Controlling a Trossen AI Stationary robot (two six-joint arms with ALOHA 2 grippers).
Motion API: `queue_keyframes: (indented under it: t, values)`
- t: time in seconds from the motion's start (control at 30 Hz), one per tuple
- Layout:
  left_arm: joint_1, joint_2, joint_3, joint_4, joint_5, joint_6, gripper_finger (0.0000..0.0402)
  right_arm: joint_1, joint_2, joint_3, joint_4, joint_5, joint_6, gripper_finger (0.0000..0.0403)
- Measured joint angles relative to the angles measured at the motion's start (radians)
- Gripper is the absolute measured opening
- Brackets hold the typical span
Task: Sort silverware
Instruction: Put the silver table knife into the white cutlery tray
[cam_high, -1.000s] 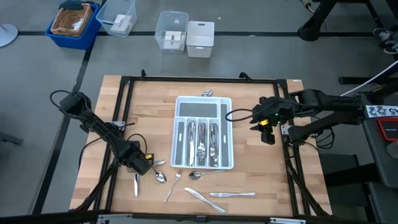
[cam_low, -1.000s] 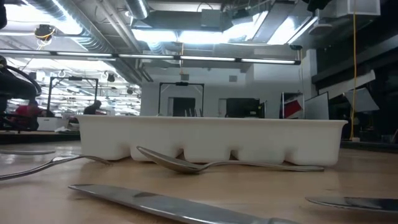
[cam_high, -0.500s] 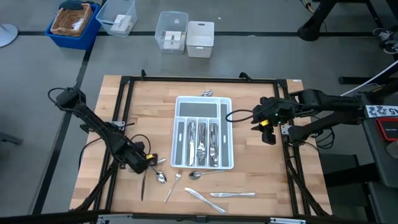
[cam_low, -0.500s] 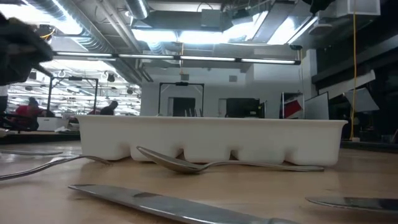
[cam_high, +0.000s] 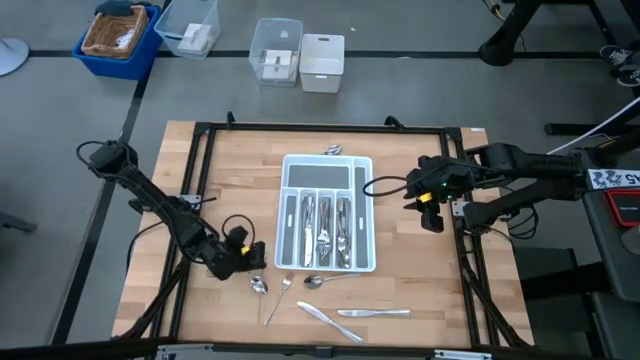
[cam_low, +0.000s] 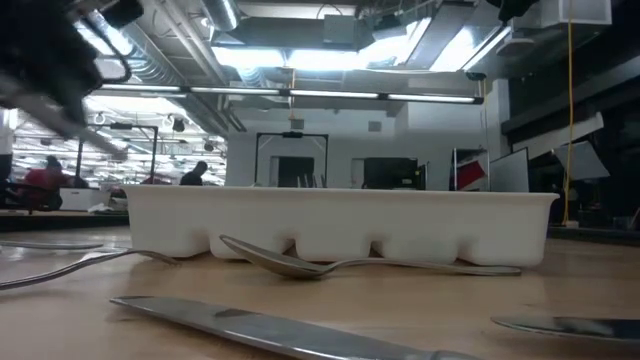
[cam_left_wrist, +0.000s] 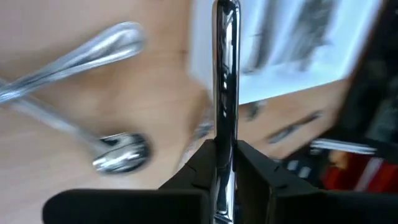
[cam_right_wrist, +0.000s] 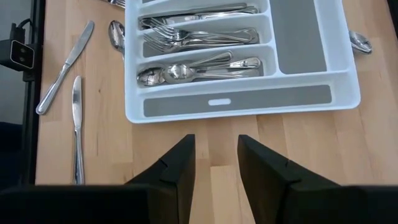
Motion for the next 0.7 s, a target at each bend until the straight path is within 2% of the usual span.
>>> queue_keyframes:
  t: [0.2,0.33,0.57,0.7]
  values:
    - [0.071,0.000,0.000,0.122,-0.164,0.107,0.0034,0.000,0.000,0.000,0.000,0.000,0.000,0.0122]
    - [0.173,0.000,0.001,0.211,-0.218,0.253,0.0034,0.000,0.000,0.000,0.000,0.000,0.000,0.0122]
    - [0.408,0.002,0.001,0.344,-0.204,0.585,0.0036,0.000,0.000,0.000,0.001,0.000,0.000,0.0122]
    - [0.516,0.002,0.002,0.376,-0.103,0.722,0.0033,0.000,0.000,0.000,0.001,0.000,0.000,0.0122]
